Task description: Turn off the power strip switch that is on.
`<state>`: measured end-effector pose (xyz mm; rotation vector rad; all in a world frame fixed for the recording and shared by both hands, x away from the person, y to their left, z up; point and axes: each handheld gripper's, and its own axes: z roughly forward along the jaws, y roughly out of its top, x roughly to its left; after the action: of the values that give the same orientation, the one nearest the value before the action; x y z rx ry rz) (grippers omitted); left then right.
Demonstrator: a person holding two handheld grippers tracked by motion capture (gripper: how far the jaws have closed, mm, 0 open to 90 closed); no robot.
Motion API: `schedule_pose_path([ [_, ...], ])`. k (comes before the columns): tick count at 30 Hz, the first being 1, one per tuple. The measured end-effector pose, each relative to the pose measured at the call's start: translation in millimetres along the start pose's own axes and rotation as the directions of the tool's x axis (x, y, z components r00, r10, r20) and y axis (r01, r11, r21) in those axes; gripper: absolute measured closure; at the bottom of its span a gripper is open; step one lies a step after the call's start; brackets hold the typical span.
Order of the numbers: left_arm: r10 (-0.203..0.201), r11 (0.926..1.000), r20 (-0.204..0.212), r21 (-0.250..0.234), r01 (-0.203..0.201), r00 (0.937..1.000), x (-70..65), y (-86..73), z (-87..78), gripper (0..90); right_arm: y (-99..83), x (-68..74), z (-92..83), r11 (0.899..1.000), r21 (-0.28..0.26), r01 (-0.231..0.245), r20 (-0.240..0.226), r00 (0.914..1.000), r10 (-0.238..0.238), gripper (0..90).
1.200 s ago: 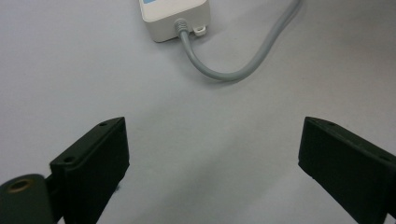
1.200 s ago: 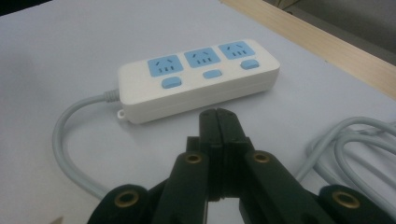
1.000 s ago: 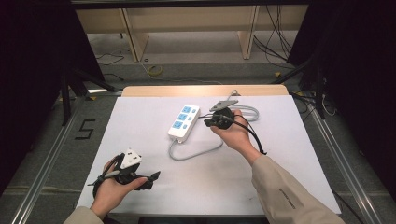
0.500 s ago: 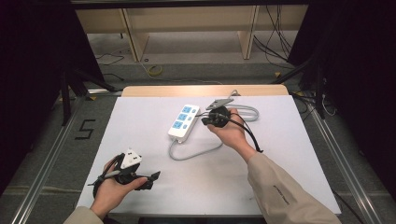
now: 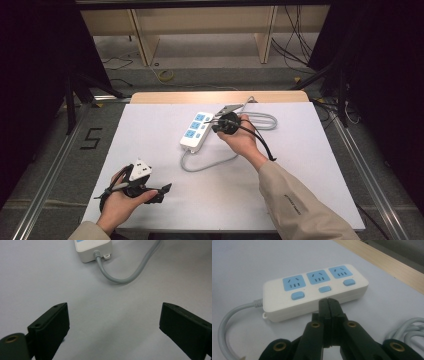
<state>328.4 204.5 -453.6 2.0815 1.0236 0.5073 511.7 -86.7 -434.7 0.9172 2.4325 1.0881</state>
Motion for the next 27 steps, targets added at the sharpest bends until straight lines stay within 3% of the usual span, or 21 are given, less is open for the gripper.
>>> schedule_pose_path([
  [12,-0.001,1.0,-0.001,-0.006,0.001,1.0,0.6,-0.4,-0.3,8.7,5.0,2.0,21.8,1.0,0.022,0.005,-0.003,1.0,-0.005,90.0],
  [27,0.001,1.0,-0.002,-0.002,-0.001,1.0,0.9,-0.4,-0.3,10.1,11.0,1.0,34.2,1.0,0.027,0.001,0.0,1.0,-0.001,90.0],
])
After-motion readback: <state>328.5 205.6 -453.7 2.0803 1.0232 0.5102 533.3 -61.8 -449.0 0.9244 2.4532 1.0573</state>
